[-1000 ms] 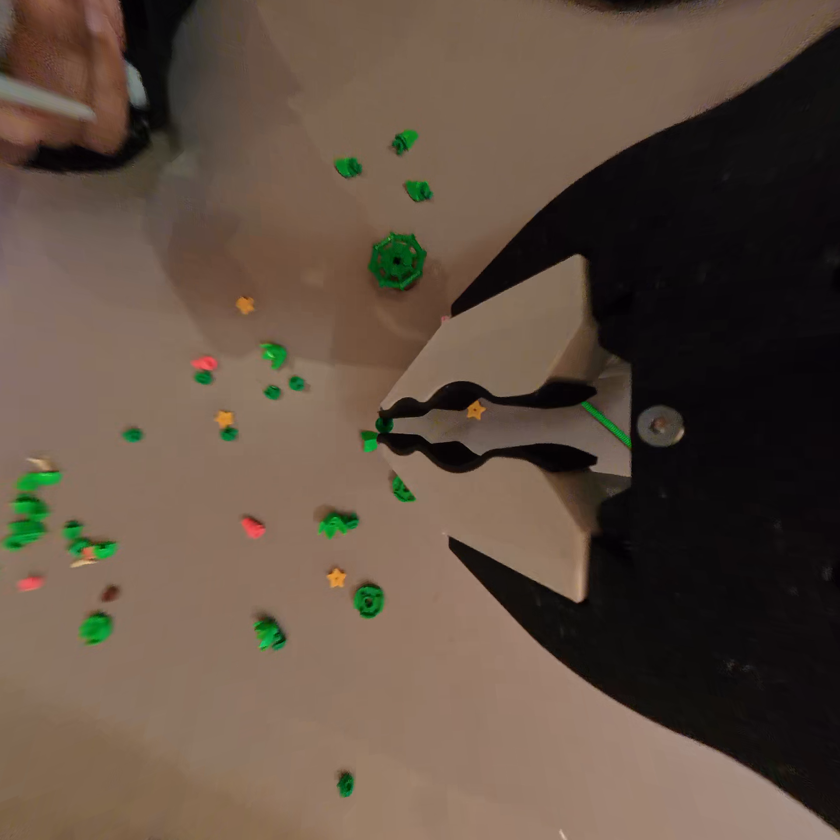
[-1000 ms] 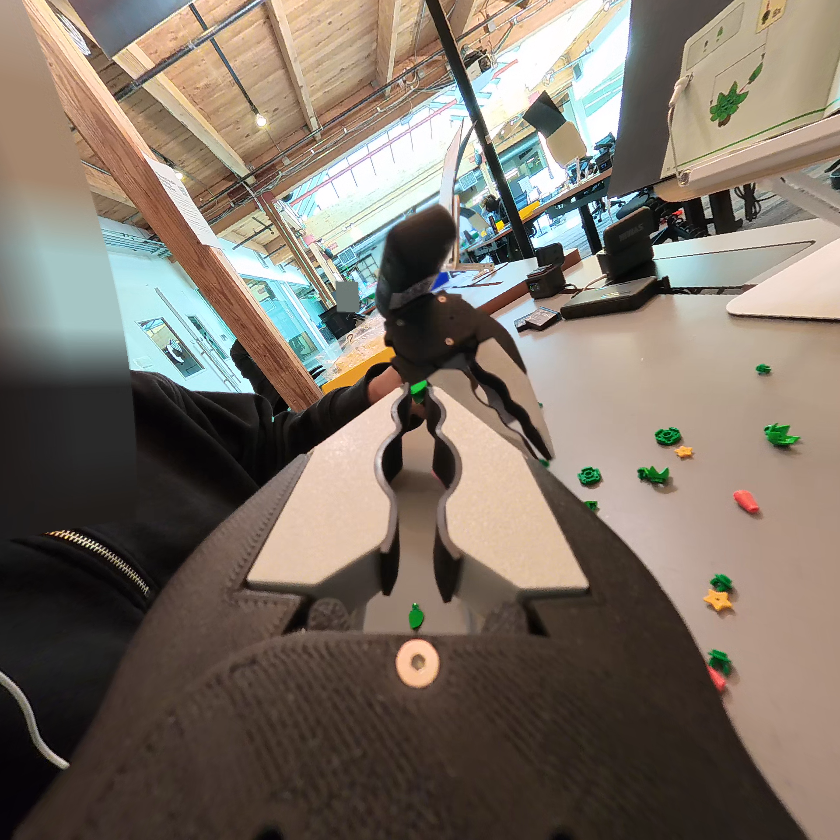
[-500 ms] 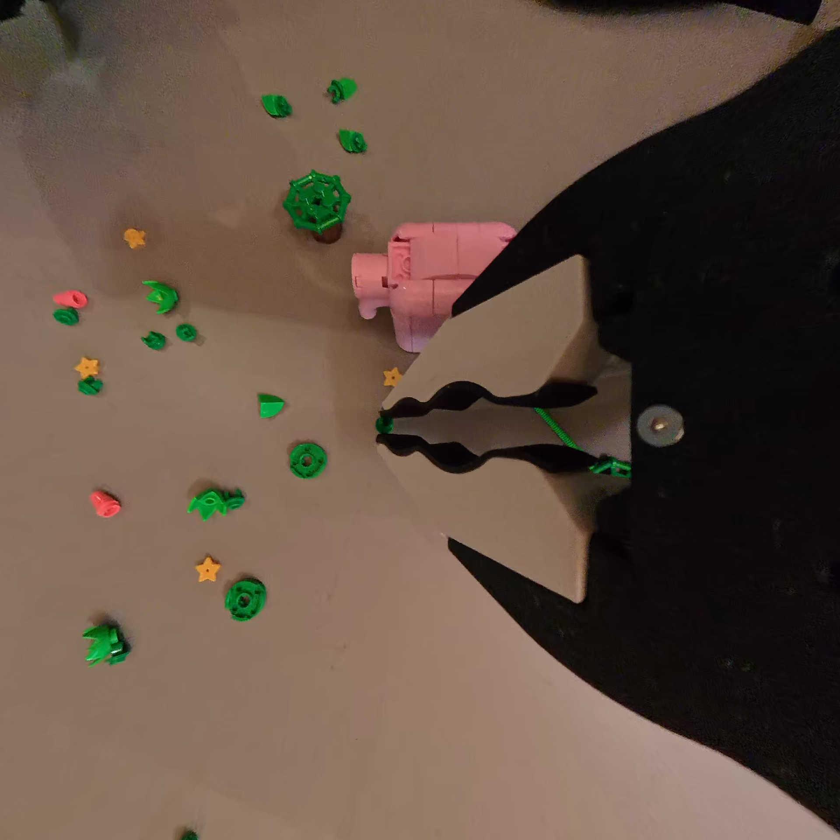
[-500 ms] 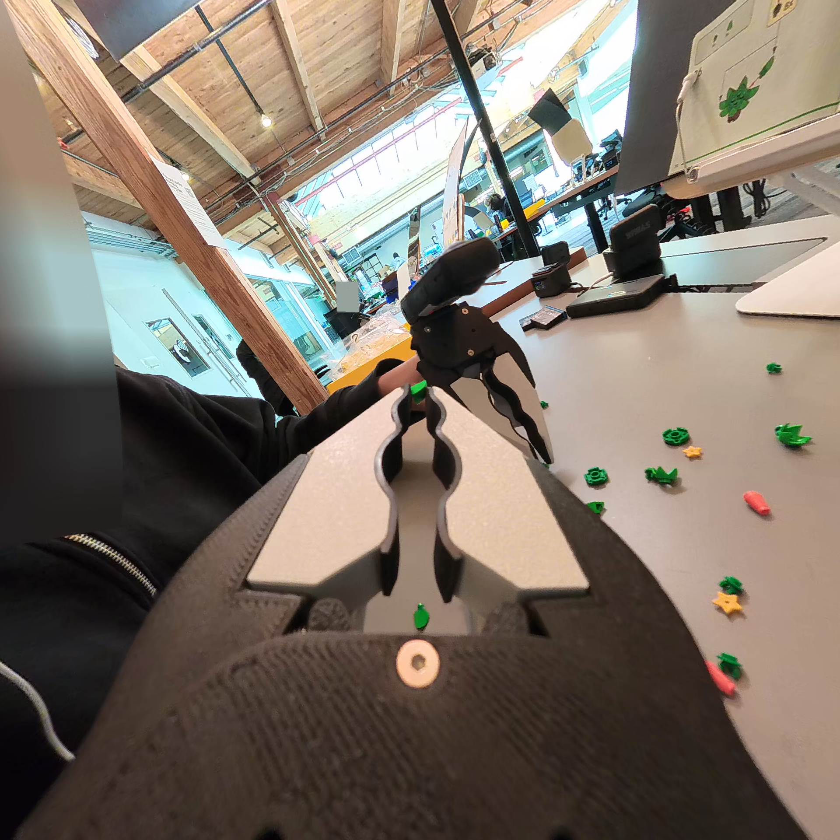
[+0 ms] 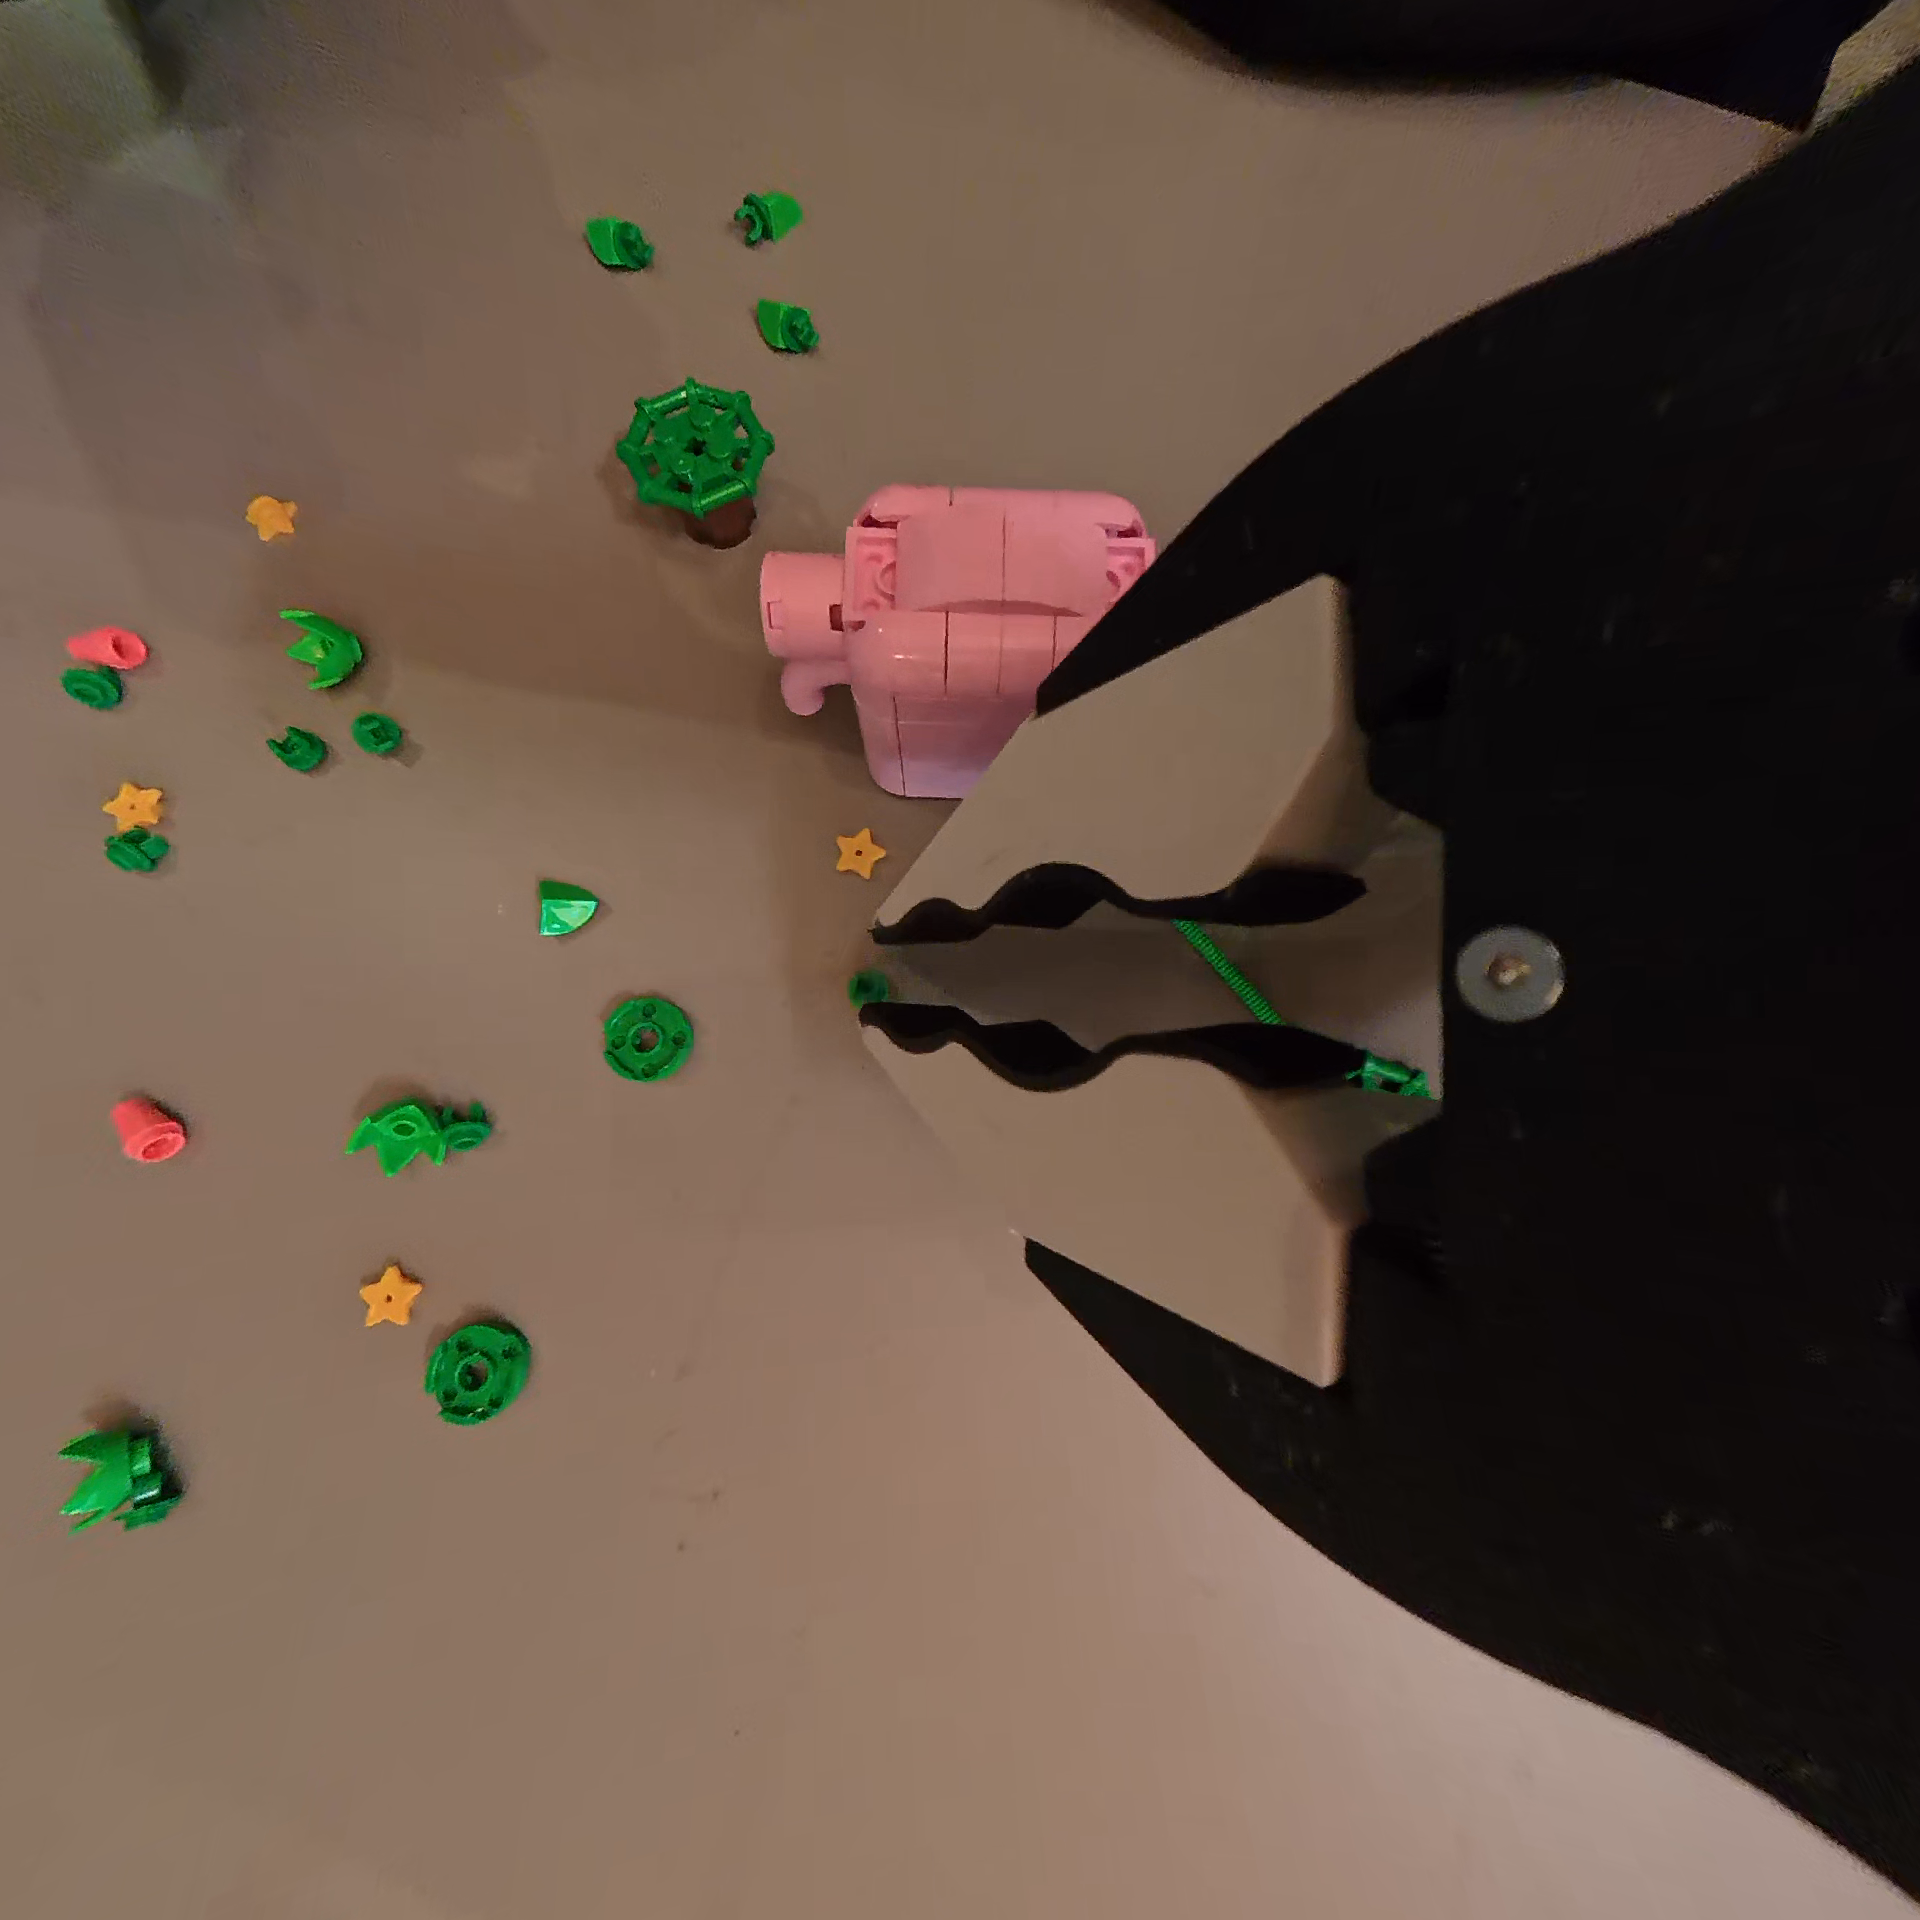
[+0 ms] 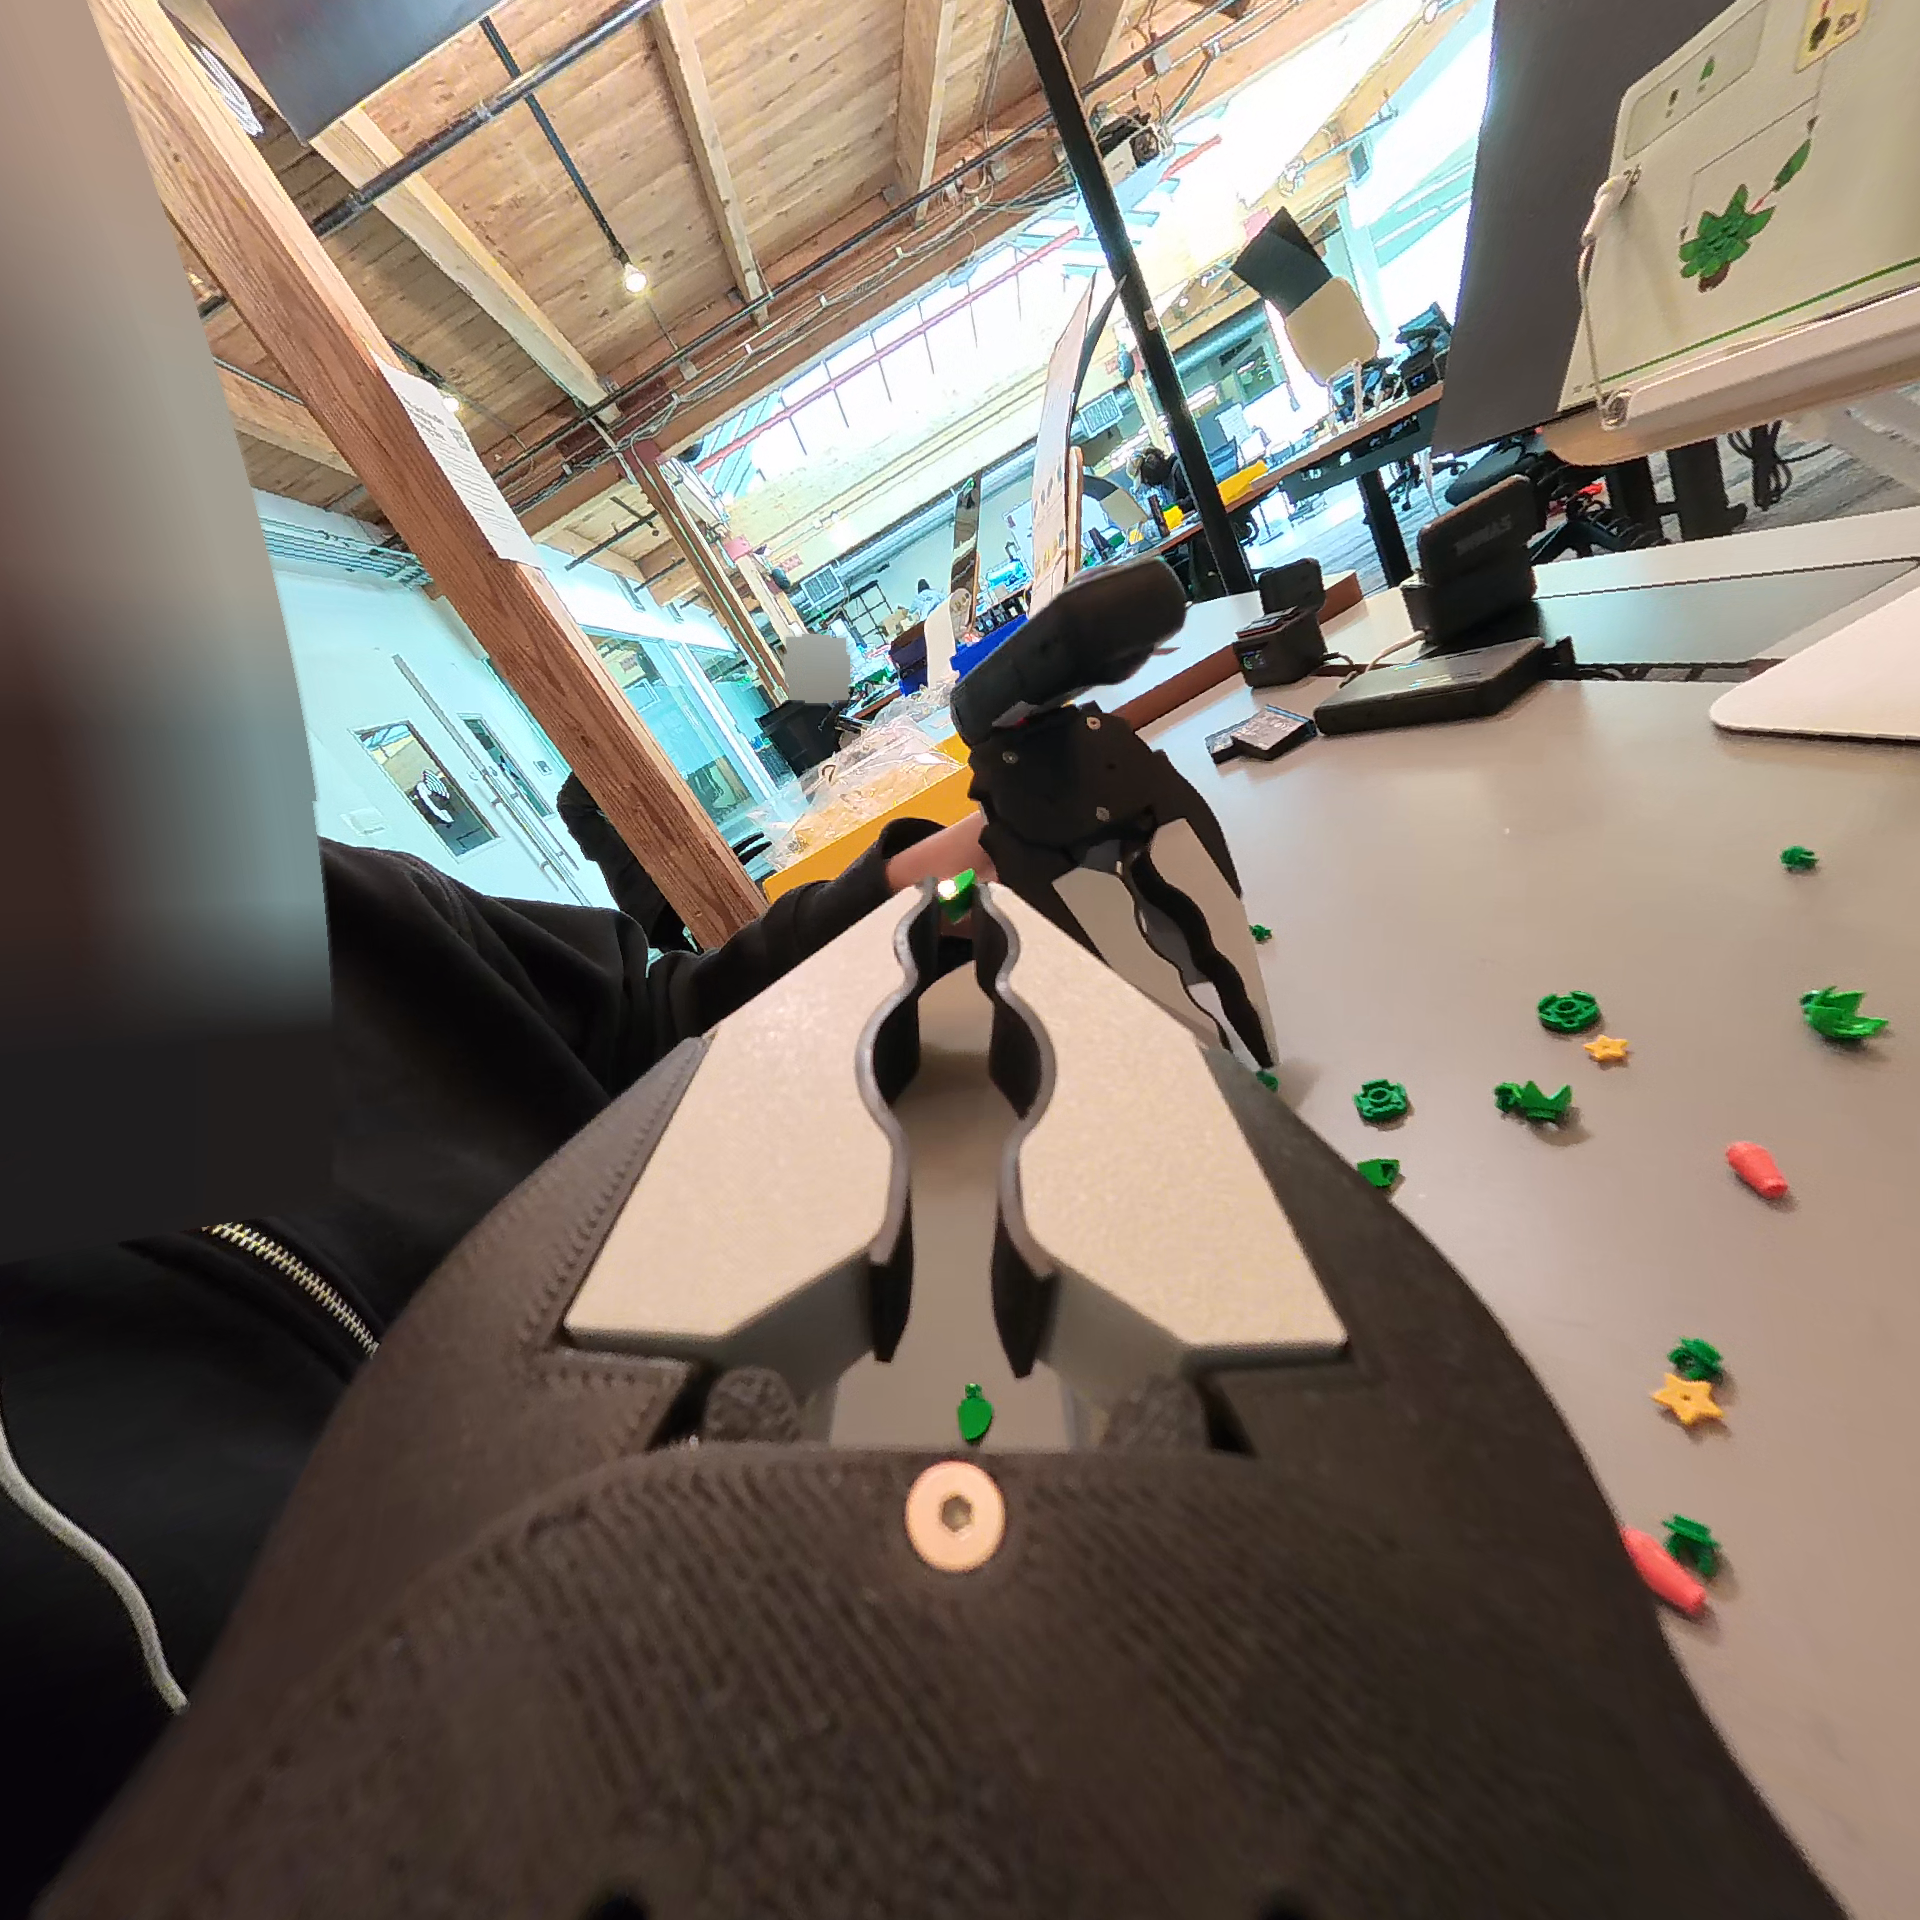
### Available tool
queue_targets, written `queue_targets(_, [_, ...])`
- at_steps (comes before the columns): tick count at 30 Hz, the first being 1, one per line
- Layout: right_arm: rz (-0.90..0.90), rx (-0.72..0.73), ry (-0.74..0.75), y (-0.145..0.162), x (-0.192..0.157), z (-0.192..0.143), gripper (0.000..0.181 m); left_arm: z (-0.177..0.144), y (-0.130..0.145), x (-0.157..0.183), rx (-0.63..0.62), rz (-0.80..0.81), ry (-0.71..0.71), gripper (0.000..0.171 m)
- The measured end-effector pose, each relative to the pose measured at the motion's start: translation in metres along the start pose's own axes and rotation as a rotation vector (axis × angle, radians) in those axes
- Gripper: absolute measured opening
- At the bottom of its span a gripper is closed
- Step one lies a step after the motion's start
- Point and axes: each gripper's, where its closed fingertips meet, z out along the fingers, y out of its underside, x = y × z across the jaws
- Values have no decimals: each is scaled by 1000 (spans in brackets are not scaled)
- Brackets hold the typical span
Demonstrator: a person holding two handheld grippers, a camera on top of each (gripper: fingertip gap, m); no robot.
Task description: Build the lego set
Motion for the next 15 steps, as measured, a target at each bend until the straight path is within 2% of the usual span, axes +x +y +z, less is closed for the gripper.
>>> queue_targets(9, [5,-1,-1,0,0,0,4,-7,-7,-1,53,1,-15,4])
queue_targets(15, [3,-1,-3,0,0,2,4,1,-5,-1,25,18,-31,1])
